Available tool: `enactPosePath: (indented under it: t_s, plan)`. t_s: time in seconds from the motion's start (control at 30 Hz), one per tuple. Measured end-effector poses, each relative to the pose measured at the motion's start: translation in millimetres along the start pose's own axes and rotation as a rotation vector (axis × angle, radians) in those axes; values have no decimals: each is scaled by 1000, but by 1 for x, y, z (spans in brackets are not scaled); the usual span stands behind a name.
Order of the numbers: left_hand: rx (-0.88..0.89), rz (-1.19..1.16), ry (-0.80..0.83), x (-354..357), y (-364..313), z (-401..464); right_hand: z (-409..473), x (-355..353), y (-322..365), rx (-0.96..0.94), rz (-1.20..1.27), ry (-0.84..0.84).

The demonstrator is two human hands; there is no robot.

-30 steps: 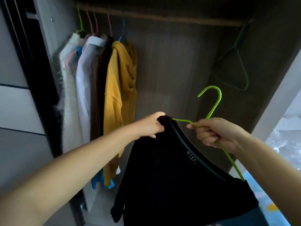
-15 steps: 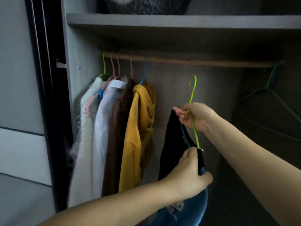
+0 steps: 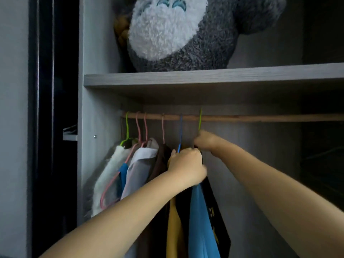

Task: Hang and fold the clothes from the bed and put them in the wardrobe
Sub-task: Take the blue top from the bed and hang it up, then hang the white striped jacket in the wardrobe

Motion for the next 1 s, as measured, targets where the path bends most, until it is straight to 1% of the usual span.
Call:
enactPosePath:
  t_s: [0.07,0.13,0.33,0.4,0.47,0.53,0.6,0.63,0.67,0.73,0.87,0.93,1.0]
  plan:
    - [50,113,31,23,6,1,8,22,-19,26,-24,6]
    - [74,116,17,43,11,0,10,35,-32,29,-43,-22]
    - [75,191,-17,61,6,0,-13,31,-48,-8,-58,-31]
    - [56,250,-23,64,1,-1,-34,30,-57,-38,-52,-55]
    - [60,339,-72,69,-6,-5,-58,25,-71,-57,-64,-101]
    - [112,378,-153,74,-20,-12,-84,15,-93,-34,-108,-124]
    - [213,366,-212,81,-43,-19,-112,1,-118,43,-172,-125]
    - [274,350,-217,86,-56,-24,-128,-6,-131,88,-189,-120]
    - [337,325,-201,91,-71,-30,-145,-13,-142,127,-191,-116]
    - [449,260,-118,103,-107,-46,-186,-28,-166,205,-179,-116]
    - [571,156,80,129,-188,-95,-287,-60,-212,345,-208,-155]
    - [651,64,140,140,-233,-128,-348,-75,-237,470,-202,-169]
    - [736,-57,211,152,-280,-170,-418,-86,-264,628,-173,-143]
Point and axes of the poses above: each hand's wrist, its own z-axis towards the middle knuckle, its own x-axis out of the palm, y = z × x, the point moved 3 cm from there along z, towards the middle knuckle, and after that the axes turned 5 degrees about z, right-handed, at the moved point
